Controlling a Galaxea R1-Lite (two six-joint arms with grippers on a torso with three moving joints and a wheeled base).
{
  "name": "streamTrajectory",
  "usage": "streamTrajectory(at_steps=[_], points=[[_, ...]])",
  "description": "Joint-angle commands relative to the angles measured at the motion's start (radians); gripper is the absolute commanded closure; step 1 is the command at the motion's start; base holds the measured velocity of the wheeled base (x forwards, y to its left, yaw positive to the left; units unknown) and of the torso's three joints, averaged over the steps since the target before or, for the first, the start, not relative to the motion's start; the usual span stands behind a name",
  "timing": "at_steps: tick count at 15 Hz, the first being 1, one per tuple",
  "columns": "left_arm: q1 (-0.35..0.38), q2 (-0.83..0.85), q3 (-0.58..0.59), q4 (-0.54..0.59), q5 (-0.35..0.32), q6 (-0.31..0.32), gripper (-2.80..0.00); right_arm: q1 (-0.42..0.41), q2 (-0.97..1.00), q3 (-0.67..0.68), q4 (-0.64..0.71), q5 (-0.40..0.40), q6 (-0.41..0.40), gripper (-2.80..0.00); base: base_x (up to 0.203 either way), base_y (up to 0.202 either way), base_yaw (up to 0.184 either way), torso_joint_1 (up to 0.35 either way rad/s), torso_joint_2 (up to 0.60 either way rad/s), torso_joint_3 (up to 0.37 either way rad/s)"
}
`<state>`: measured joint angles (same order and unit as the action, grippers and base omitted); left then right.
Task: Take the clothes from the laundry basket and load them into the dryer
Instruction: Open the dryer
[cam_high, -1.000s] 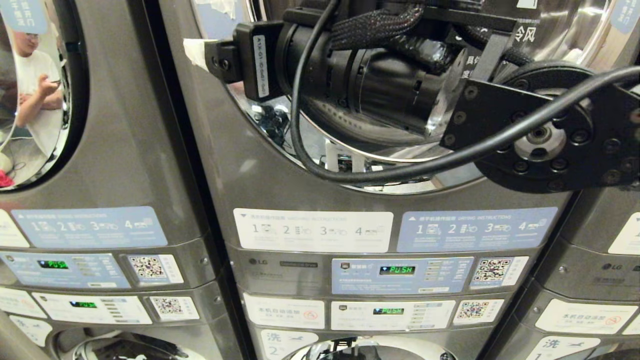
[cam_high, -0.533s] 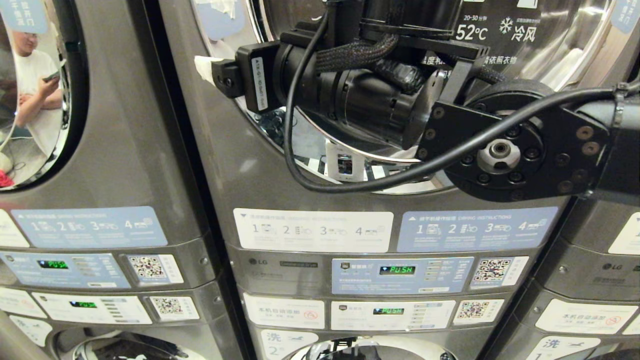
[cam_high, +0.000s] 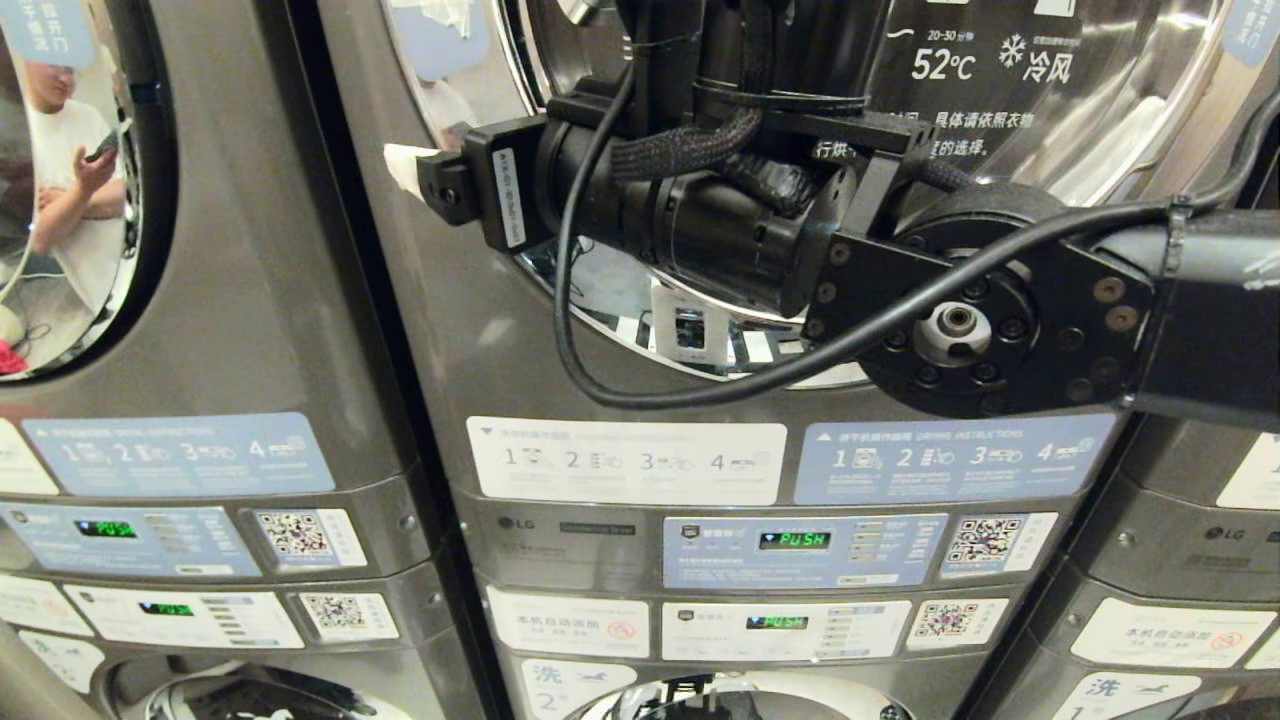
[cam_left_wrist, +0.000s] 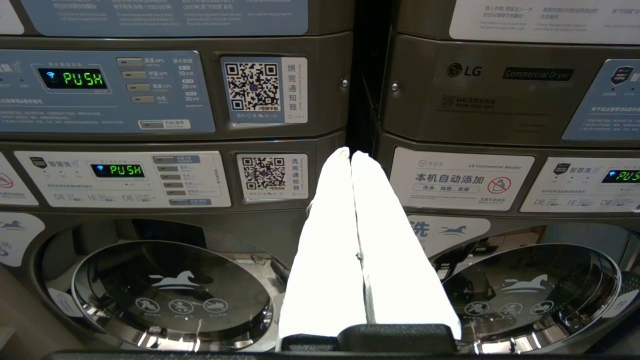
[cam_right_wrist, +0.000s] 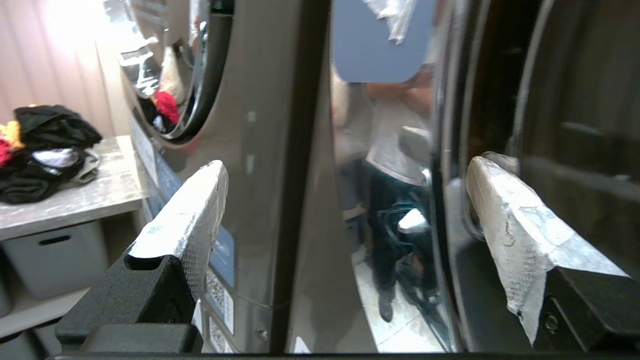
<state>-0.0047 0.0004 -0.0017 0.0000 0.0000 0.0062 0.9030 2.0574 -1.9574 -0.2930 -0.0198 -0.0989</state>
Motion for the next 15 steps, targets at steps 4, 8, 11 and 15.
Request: streamTrajectory(at_steps=[4,8,11,15], points=[[0.000,0.000,0.000,0.000,0.000,0.000,0.00,-0.001,-0.005,0.000,0.000,0.080,0.004,-2.80,0.000,0.000,0.000,0.000,0.00,0.000],[0.000,0.000,0.000,0.000,0.000,0.000,0.00,0.001,-0.039,0.006,0.005,0.128,0.050,-2.80,0.000,0.000,0.000,0.000,0.00,0.000],[0.000,0.000,0.000,0.000,0.000,0.000,0.00,0.006,-0.084,0.024,0.029,0.160,0.073,-2.80,0.000,0.000,0.000,0.000,0.00,0.000],[0.000,0.000,0.000,0.000,0.000,0.000,0.00,0.011,-0.186,0.131,0.043,0.189,0.082,-2.80,0.000,0.000,0.000,0.000,0.00,0.000]])
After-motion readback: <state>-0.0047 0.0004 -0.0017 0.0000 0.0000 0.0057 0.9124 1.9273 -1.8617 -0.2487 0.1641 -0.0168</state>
